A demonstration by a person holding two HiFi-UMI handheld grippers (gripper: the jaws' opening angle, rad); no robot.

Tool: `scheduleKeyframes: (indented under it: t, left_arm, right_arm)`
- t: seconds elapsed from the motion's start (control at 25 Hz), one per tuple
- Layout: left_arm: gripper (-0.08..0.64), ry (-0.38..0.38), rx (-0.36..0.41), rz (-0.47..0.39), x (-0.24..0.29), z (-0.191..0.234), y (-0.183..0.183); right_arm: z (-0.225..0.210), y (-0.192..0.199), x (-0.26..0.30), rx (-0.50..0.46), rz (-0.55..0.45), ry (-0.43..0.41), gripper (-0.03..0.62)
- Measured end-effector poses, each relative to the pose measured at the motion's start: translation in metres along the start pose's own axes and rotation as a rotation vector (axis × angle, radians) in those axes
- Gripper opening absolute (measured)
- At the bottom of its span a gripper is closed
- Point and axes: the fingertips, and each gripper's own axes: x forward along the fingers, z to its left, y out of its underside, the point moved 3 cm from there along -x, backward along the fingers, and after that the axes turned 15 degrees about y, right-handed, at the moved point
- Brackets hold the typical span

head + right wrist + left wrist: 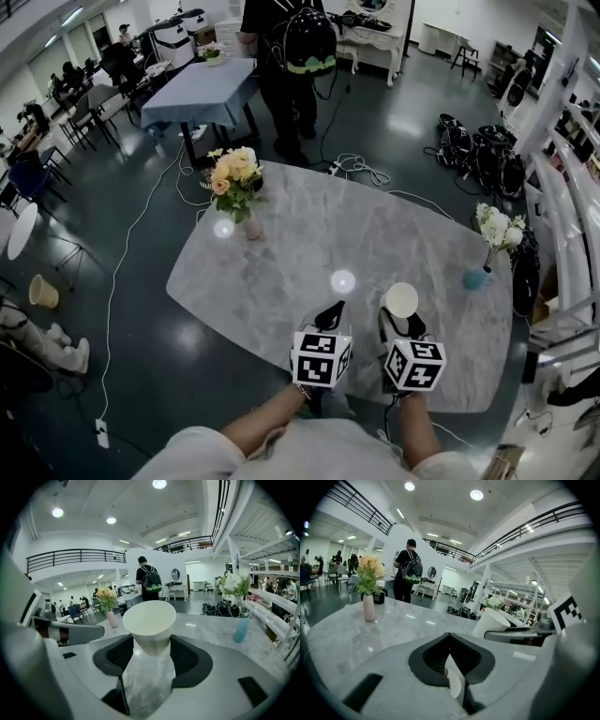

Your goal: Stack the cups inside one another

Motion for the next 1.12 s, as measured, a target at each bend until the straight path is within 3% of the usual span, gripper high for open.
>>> scheduleKeyframes:
  t: [0.44,1.12]
  left_arm:
    - [-0.005,-0.152,-0.042,-0.043,-0.066,0.05,0.006]
    - [-0.005,-0.177,-0.097,0.04,-0.091,0.055,0.06]
  right_arm:
    - [0.064,0.003,-0.006,-0.067,0.013,-0.113,0.224]
    - [0.094,0.049,-0.02,-0.075,0.103,-0.158,0.224]
